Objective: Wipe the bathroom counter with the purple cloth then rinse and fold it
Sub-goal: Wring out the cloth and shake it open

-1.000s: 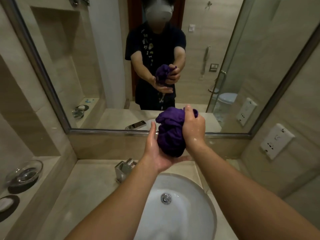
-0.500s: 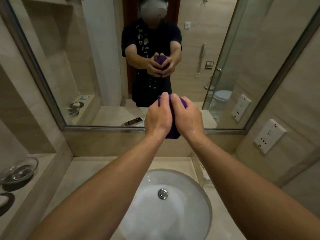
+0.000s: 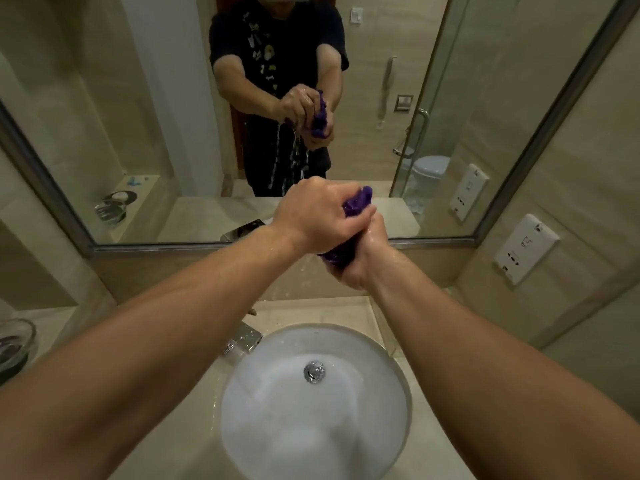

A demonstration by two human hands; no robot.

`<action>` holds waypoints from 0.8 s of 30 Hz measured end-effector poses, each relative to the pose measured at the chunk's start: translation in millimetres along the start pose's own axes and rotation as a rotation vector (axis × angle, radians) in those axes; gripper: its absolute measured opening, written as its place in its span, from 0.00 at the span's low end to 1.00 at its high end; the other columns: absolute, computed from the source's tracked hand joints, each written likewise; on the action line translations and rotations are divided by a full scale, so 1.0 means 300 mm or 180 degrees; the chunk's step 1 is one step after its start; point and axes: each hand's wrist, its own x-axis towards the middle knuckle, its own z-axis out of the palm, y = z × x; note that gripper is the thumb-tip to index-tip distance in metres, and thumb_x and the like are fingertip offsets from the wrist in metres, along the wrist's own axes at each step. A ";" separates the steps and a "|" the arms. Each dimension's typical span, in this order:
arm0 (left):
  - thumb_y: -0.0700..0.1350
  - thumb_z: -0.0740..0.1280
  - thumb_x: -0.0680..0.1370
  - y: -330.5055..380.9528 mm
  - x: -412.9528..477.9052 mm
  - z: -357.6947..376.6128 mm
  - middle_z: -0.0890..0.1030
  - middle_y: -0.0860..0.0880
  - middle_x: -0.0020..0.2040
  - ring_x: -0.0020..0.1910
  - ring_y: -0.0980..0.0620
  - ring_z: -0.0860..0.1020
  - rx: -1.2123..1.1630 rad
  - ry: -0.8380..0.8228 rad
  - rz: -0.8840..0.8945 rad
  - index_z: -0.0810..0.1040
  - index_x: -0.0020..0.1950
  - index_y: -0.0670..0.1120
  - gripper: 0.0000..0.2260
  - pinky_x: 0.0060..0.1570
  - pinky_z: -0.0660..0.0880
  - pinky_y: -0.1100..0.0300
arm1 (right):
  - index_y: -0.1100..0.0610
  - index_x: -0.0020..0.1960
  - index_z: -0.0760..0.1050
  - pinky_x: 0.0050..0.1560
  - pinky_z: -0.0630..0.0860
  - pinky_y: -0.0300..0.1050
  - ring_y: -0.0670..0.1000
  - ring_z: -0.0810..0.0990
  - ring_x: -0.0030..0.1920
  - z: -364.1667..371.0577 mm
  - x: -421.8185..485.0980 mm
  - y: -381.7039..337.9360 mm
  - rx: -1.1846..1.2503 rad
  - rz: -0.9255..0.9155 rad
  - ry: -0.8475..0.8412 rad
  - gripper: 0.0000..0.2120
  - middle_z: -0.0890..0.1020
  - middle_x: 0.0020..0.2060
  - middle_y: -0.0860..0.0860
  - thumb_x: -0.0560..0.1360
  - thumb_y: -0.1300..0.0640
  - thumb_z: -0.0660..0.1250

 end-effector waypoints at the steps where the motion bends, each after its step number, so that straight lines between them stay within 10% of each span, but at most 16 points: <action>1: 0.59 0.62 0.78 -0.007 0.005 -0.001 0.75 0.54 0.28 0.27 0.51 0.74 0.0088 -0.0132 0.0197 0.75 0.35 0.48 0.18 0.32 0.76 0.51 | 0.58 0.47 0.82 0.28 0.80 0.43 0.53 0.84 0.29 -0.006 0.005 0.002 0.0058 0.0109 0.0023 0.23 0.84 0.33 0.54 0.78 0.40 0.60; 10: 0.58 0.58 0.78 -0.021 -0.008 0.004 0.78 0.52 0.32 0.30 0.49 0.76 0.0249 -0.0153 0.0456 0.77 0.39 0.47 0.18 0.32 0.76 0.51 | 0.58 0.52 0.83 0.42 0.84 0.50 0.57 0.87 0.39 -0.020 0.033 -0.002 0.0059 0.0301 -0.0237 0.19 0.87 0.39 0.56 0.77 0.46 0.61; 14: 0.55 0.57 0.79 -0.023 -0.056 0.008 0.83 0.51 0.46 0.42 0.50 0.80 -0.0211 0.0008 -0.0455 0.78 0.64 0.52 0.18 0.41 0.77 0.54 | 0.57 0.56 0.84 0.52 0.82 0.60 0.61 0.85 0.50 -0.043 0.035 -0.029 0.0094 0.0043 -0.0596 0.18 0.87 0.47 0.58 0.77 0.49 0.60; 18: 0.53 0.60 0.77 -0.038 -0.099 0.019 0.78 0.48 0.64 0.59 0.51 0.78 -0.1946 0.0037 -0.1529 0.67 0.74 0.64 0.24 0.63 0.77 0.46 | 0.53 0.62 0.82 0.59 0.74 0.75 0.67 0.81 0.58 -0.055 0.005 -0.042 -0.0275 -0.0070 -0.0970 0.23 0.84 0.58 0.60 0.75 0.39 0.64; 24: 0.66 0.62 0.78 0.058 -0.176 -0.023 0.79 0.47 0.65 0.67 0.44 0.77 -0.4347 0.0379 -0.2859 0.75 0.70 0.56 0.25 0.69 0.71 0.40 | 0.56 0.40 0.81 0.45 0.82 0.51 0.57 0.84 0.44 -0.022 -0.050 -0.033 -0.0761 -0.1589 -0.0088 0.02 0.83 0.37 0.53 0.71 0.58 0.72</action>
